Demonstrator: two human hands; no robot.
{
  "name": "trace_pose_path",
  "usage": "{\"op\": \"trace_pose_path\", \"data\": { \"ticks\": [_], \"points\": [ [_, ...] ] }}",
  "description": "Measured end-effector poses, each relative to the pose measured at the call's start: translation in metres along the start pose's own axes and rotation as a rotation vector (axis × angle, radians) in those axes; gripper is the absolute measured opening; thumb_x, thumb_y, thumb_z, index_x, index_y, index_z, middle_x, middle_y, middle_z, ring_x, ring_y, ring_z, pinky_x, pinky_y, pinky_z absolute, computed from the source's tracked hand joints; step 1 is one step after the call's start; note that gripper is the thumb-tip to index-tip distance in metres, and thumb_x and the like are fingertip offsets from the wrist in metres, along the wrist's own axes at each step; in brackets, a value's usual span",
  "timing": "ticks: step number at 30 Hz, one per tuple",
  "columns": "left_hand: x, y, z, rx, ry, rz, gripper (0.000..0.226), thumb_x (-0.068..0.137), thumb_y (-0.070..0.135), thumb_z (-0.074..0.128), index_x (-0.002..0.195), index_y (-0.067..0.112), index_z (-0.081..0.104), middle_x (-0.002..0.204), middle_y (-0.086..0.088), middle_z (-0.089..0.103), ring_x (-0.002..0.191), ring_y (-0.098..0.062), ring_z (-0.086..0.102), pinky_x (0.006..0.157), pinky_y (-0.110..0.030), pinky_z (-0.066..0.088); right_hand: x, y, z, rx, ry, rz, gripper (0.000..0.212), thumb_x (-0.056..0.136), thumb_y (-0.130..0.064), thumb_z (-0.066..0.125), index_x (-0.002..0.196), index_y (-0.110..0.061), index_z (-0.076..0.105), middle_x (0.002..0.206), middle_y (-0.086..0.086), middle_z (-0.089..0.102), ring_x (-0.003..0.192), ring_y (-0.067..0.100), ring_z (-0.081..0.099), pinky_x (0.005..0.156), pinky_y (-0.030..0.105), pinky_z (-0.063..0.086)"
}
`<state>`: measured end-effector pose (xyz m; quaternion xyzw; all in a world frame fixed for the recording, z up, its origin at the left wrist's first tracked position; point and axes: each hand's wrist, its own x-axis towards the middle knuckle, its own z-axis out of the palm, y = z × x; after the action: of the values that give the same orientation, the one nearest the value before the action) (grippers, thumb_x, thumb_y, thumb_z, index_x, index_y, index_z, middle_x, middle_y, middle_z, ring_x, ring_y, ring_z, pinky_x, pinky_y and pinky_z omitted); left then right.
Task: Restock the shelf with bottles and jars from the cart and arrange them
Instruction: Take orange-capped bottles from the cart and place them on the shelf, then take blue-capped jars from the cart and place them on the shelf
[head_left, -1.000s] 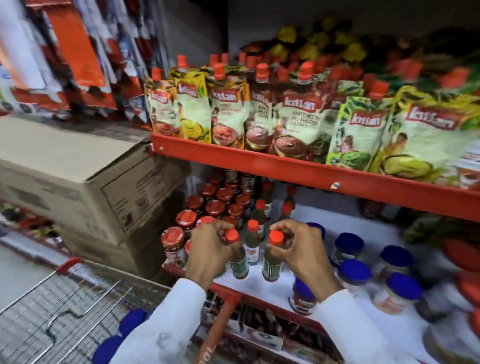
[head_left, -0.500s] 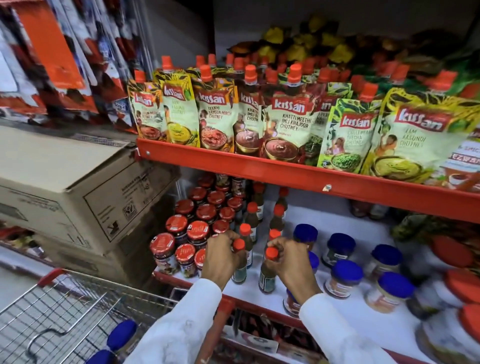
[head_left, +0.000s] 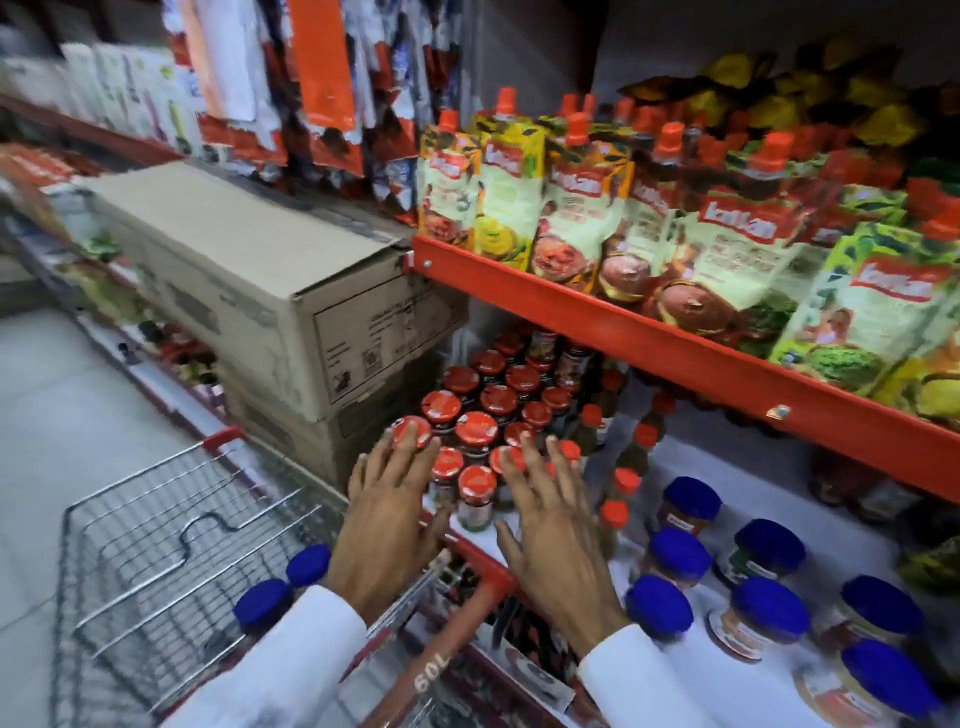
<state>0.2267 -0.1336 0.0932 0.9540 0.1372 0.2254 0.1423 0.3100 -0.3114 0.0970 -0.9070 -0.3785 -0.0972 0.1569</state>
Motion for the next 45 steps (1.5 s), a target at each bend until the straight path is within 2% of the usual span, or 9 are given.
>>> {"op": "trace_pose_path", "data": {
  "ticks": [2,6,11,14,18,24,28,37,45],
  "points": [
    [-0.024,-0.023,-0.006,0.093,-0.016,-0.071,0.078,0.087,0.046,0.061,0.151,0.024,0.024,0.163,-0.003,0.010,0.150,-0.031,0.008,0.119,-0.058,0.017,0.008,-0.017,0.012,-0.009,-0.017,-0.101,0.074,0.094,-0.034,0.053,0.156,-0.027,0.014,0.168,0.003,0.005,0.155,0.028,-0.006,0.125,0.053,0.011],
    [-0.070,-0.064,-0.014,0.236,-0.113,-0.253,0.077,0.080,0.040,0.070,0.144,0.011,0.040,0.158,-0.017,0.027,0.144,-0.046,0.022,0.109,-0.070,0.028,0.026,-0.053,0.052,-0.013,-0.112,-0.264,0.080,0.086,-0.031,0.061,0.155,-0.023,0.022,0.166,0.008,0.016,0.154,0.033,0.008,0.123,0.055,0.016],
    [-0.126,-0.122,-0.016,0.175,-0.211,-0.493,0.076,0.079,0.044,0.064,0.143,0.008,0.043,0.154,-0.018,0.035,0.141,-0.046,0.030,0.110,-0.062,0.031,0.048,-0.099,0.120,0.038,-0.374,-0.366,0.078,0.089,-0.033,0.054,0.156,-0.015,0.019,0.166,0.008,0.014,0.154,0.027,0.007,0.126,0.041,0.012],
    [-0.146,-0.156,-0.007,-0.025,-0.247,-0.659,0.071,0.081,0.040,0.067,0.140,0.008,0.044,0.142,-0.019,0.051,0.130,-0.038,0.047,0.109,-0.043,0.038,0.063,-0.127,0.159,0.237,-0.572,-0.281,0.078,0.086,-0.023,0.064,0.153,-0.010,0.027,0.159,0.012,0.033,0.147,0.025,0.031,0.122,0.032,0.025],
    [-0.146,-0.183,0.010,-0.323,-0.225,-0.922,0.071,0.074,0.034,0.079,0.134,0.010,0.050,0.128,-0.017,0.063,0.113,-0.032,0.062,0.094,-0.039,0.051,0.079,-0.149,0.201,0.390,-0.705,-0.063,0.070,0.076,-0.007,0.074,0.140,-0.011,0.047,0.135,0.016,0.061,0.123,0.032,0.059,0.103,0.036,0.048],
    [-0.139,-0.202,0.043,-0.540,-0.175,-1.171,0.069,0.064,0.020,0.087,0.126,0.011,0.056,0.124,-0.008,0.067,0.107,-0.024,0.063,0.083,-0.024,0.045,0.085,-0.153,0.247,0.593,-0.845,0.232,0.076,0.068,0.001,0.084,0.134,-0.013,0.051,0.128,0.009,0.066,0.113,0.023,0.063,0.094,0.032,0.049],
    [-0.137,-0.202,0.058,-0.511,-0.078,-1.203,0.063,0.058,0.025,0.091,0.111,0.010,0.059,0.103,-0.008,0.071,0.082,-0.019,0.059,0.062,-0.023,0.039,0.085,-0.151,0.261,0.634,-0.826,0.300,0.077,0.067,-0.009,0.089,0.132,-0.014,0.048,0.126,0.008,0.066,0.116,0.027,0.063,0.102,0.046,0.050],
    [-0.134,-0.196,0.065,-0.509,0.002,-1.146,0.048,0.059,0.025,0.090,0.099,0.011,0.068,0.094,-0.011,0.076,0.087,-0.028,0.070,0.075,-0.032,0.054,0.082,-0.149,0.257,0.623,-0.755,0.233,0.067,0.059,-0.013,0.094,0.120,-0.009,0.067,0.119,0.009,0.072,0.110,0.026,0.066,0.096,0.036,0.054],
    [-0.127,-0.169,-0.016,-0.691,-0.007,-0.960,0.060,0.052,0.016,0.096,0.107,0.016,0.070,0.098,-0.003,0.077,0.094,-0.019,0.071,0.084,-0.032,0.056,0.070,-0.123,0.144,0.908,-0.515,0.174,0.059,0.051,-0.013,0.096,0.106,-0.013,0.073,0.101,0.007,0.078,0.097,0.025,0.073,0.086,0.040,0.061]
  ]
}}
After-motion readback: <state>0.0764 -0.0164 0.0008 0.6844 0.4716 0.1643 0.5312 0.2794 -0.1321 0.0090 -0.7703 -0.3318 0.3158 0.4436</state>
